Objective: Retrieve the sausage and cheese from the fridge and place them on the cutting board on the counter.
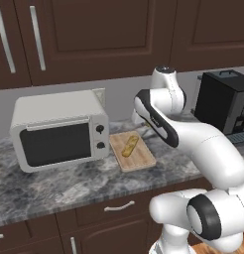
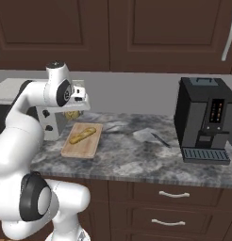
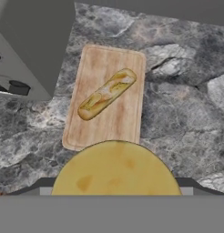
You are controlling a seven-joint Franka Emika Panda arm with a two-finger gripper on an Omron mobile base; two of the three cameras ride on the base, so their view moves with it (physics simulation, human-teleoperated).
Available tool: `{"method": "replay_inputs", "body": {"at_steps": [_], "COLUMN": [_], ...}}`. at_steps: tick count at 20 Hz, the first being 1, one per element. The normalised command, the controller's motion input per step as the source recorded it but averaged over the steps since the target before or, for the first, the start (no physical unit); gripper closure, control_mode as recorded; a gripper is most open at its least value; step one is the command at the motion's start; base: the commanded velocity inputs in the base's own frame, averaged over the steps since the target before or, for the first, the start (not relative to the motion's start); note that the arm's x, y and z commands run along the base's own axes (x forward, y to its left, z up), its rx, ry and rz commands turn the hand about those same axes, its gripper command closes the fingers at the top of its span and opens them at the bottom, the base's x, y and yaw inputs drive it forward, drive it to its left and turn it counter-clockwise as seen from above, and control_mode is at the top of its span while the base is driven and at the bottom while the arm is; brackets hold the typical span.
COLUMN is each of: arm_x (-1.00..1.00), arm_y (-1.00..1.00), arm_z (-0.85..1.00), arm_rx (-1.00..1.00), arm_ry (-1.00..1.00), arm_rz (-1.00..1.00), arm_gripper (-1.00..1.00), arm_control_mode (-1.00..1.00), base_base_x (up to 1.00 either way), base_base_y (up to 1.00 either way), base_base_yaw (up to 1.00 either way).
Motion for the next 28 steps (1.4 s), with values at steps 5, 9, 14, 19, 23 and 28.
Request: {"method": "replay_inputs", "body": {"at_steps": [5,9,14,19,23,28], "arm_x": [0.17,0.24,0.08,0.03,0.27,0.49], "arm_y": [-0.01,0.00,-0.03,0.00,-0.04,0.00], "arm_z": [-0.51,-0.84,-0.82,-0.49,-0.25,-0.26], "arm_rx": [0.01,0.02,0.09,0.06,0.01,0.00], "arm_ry": [0.07,0.10,0.03,0.00,0.00,0.00], "arm_rz": [0.00,0.00,0.00,0.00,0.00,0.00], "arm_gripper": [1.00,1.00,1.00,1.00,1.00,1.00], "arm_control_mode": [-1.00,-1.00,-1.00,-1.00,-1.00,-1.00], "base_base_x": [0.00,0.00,0.00,0.00,0.00,0.00], "base_base_y": [0.00,0.00,0.00,0.00,0.00,0.00], "base_base_yaw": [0.00,0.00,0.00,0.00,0.00,0.00]}}
